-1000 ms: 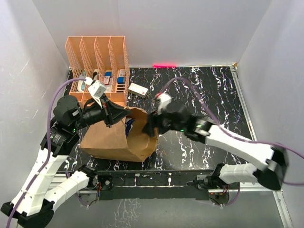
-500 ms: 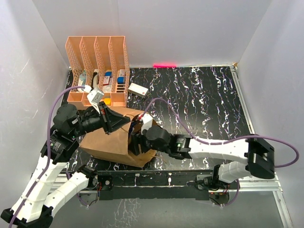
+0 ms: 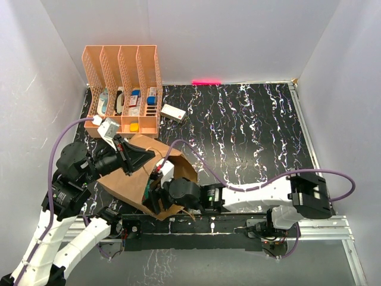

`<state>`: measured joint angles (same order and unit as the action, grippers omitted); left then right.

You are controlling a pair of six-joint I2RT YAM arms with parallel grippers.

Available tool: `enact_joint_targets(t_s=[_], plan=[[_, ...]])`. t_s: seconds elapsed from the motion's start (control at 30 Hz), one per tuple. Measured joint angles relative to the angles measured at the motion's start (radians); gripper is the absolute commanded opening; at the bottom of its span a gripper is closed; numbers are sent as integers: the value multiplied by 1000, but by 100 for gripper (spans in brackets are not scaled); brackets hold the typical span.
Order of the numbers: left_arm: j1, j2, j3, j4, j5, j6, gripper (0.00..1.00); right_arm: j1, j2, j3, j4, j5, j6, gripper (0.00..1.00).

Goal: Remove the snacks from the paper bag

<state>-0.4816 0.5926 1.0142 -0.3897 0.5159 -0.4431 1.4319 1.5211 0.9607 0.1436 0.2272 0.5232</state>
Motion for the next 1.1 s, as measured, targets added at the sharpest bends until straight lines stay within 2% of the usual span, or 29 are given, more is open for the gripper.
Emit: enact_joint_targets(t_s=[0.13, 0.27, 0.33, 0.77, 0.97, 1.1], plan=[[0, 6, 0, -16, -11, -5, 0, -55, -97, -101, 16, 50, 7, 68], [0, 26, -1, -10, -7, -7, 0, -204, -211, -206, 22, 75, 55, 68], [0, 39, -1, -8, -6, -7, 0, -238, -220, -223, 21, 101, 91, 67], [0, 102, -15, 104, 16, -7, 0, -244, -27, -220, 34, 183, 422, 66], [0, 140, -29, 161, 29, -12, 0, -321, -26, -203, 51, 188, 437, 67], [0, 143, -42, 173, 35, -11, 0, -309, -8, -203, 118, 153, 434, 70]])
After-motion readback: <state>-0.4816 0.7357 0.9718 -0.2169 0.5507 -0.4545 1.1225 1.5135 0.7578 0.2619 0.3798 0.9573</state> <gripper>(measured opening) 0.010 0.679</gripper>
